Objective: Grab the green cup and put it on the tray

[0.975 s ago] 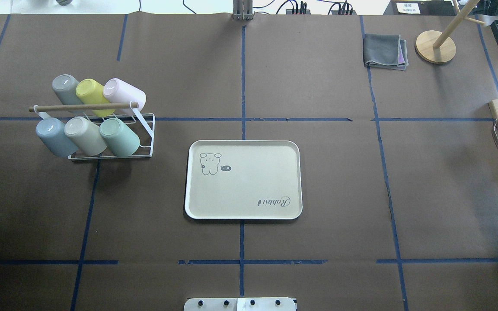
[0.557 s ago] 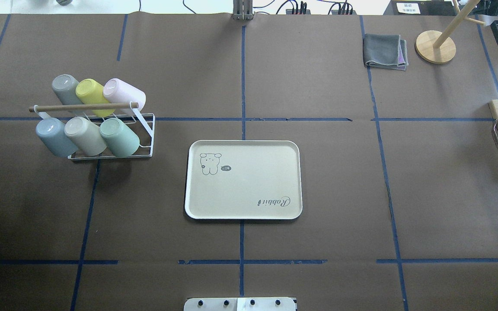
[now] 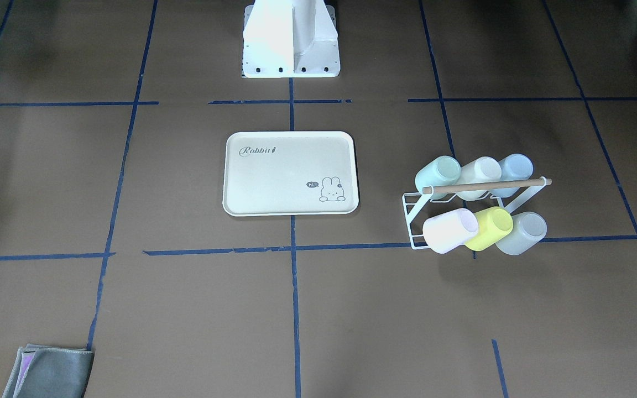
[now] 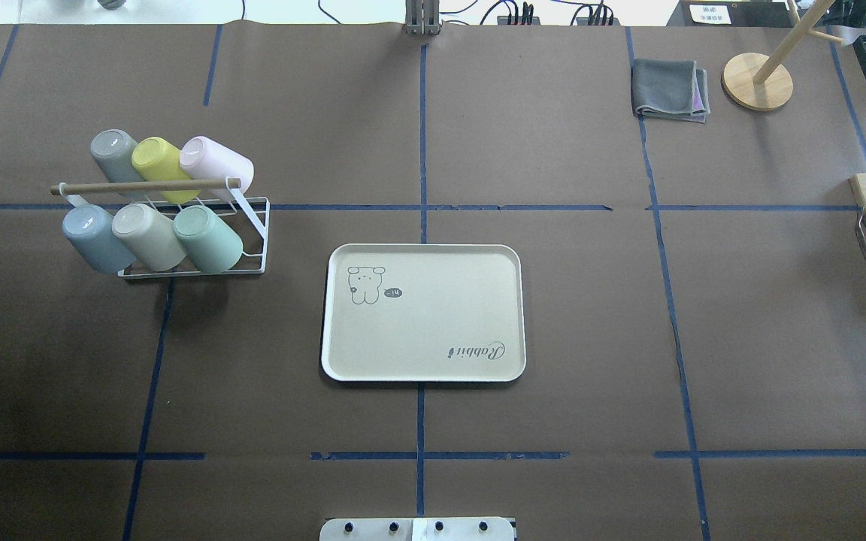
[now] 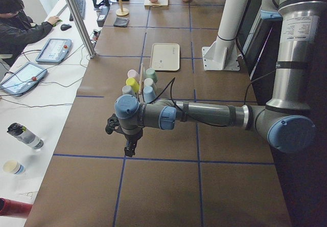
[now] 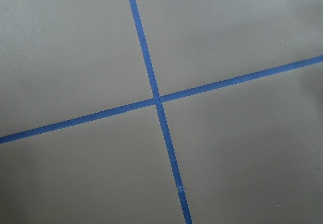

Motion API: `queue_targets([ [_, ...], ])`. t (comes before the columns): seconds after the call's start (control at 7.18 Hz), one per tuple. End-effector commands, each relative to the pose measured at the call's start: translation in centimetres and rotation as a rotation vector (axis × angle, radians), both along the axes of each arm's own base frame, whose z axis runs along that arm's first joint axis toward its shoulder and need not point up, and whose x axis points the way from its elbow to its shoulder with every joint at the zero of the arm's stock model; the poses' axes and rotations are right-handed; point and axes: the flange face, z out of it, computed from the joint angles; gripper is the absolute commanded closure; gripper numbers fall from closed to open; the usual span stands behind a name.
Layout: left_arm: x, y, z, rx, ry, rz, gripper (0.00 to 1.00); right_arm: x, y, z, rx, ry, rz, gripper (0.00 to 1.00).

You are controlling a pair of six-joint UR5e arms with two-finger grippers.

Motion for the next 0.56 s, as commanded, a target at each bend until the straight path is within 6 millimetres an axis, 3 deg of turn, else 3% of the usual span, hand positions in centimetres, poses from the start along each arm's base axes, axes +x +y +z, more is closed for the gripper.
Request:
queue_targets([
  [0.0, 0.1, -0.4, -1.9, 0.036, 0.003, -0.006, 0.00, 0.0, 0.3, 0.2, -0.003, -0.004, 0.000, 0.00],
  [0.14, 0.4, -1.1, -2.7, 0.052, 0.004, -0.010, 0.00, -0.1, 0.3, 0.1, 0.000, -0.005, 0.000, 0.00],
  [0.42, 1.0, -2.4, -6.0, 0.292, 0.014, 0.007, 0.01, 0.0, 0.2, 0.0, 0.002, -0.005, 0.001, 0.00],
])
